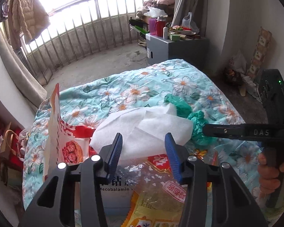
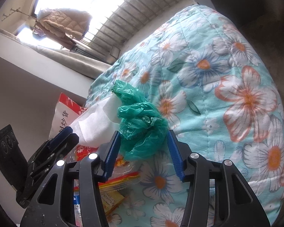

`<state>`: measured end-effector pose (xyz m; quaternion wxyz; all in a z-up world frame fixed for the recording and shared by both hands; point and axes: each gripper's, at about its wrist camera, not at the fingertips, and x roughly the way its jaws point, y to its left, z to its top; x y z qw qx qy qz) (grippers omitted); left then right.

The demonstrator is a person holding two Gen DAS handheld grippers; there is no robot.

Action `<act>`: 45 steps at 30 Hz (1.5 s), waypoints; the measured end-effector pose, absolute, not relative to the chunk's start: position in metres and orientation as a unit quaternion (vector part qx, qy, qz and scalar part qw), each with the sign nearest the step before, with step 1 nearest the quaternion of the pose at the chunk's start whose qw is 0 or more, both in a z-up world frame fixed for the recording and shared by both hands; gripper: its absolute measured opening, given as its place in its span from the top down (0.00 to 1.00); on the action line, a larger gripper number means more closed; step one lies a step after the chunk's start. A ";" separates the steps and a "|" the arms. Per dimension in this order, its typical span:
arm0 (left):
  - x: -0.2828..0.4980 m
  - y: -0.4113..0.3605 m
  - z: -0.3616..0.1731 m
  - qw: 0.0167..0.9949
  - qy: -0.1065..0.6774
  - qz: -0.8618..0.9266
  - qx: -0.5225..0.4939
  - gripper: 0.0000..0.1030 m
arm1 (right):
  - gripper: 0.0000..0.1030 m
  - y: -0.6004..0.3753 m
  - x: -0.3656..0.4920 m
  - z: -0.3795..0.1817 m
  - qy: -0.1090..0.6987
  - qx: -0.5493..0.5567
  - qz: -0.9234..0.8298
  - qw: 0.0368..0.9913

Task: Collect trash
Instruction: 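Grasp the green plastic bag with the right gripper while the left gripper grasps the white tissue, then carry the green bag and tissue to the wastebasket and release both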

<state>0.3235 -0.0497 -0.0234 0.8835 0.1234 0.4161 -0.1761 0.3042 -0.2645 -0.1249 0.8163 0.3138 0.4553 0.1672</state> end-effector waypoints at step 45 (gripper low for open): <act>0.227 -0.007 0.092 0.915 0.238 -0.312 -0.092 0.99 | 0.80 -0.326 0.161 -0.051 0.321 0.388 0.151 0.851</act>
